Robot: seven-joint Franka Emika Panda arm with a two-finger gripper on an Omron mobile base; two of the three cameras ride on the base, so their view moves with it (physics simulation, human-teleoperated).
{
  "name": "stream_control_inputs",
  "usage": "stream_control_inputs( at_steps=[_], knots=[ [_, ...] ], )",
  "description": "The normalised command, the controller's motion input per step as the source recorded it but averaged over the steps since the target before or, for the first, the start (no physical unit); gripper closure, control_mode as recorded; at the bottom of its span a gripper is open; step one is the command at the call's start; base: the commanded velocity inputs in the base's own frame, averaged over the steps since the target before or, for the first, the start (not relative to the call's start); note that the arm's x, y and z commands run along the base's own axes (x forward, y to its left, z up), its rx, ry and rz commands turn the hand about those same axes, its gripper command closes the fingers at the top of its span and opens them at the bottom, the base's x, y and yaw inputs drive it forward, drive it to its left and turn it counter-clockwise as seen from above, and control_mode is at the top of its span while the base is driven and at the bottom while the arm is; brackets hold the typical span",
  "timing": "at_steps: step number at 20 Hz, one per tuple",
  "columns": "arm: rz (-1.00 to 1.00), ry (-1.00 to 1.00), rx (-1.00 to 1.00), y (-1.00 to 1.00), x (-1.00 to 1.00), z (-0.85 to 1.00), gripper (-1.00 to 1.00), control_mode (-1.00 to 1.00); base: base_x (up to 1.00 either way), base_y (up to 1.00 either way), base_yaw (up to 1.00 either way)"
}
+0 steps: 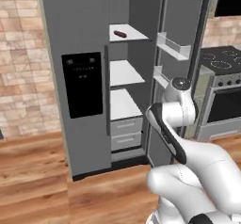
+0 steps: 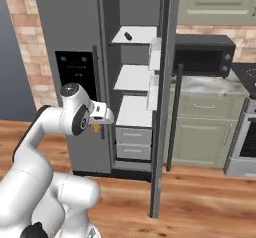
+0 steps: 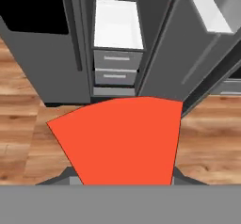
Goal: Retrieve the sausage and cheese from the fridge and place them on the cutting board on the counter.
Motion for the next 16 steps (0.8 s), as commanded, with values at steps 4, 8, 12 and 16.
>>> stream_control_inputs(
  at_steps=[4,8,12,16],
  knots=[
    [0.00,0.00,0.00,0.00,0.00,0.00,1.00,1.00,-0.18,0.01,-0.80],
    [0.00,0.00,0.00,0.00,0.00,0.00,1.00,1.00,0.00,0.05,-0.98],
    [0.00,0.00,0.00,0.00,0.00,0.00,1.00,1.00,0.00,0.04,-0.97],
    [0.00,0.00,0.00,0.00,0.00,0.00,1.00,1.00,0.00,0.02,-0.98]
  ],
)
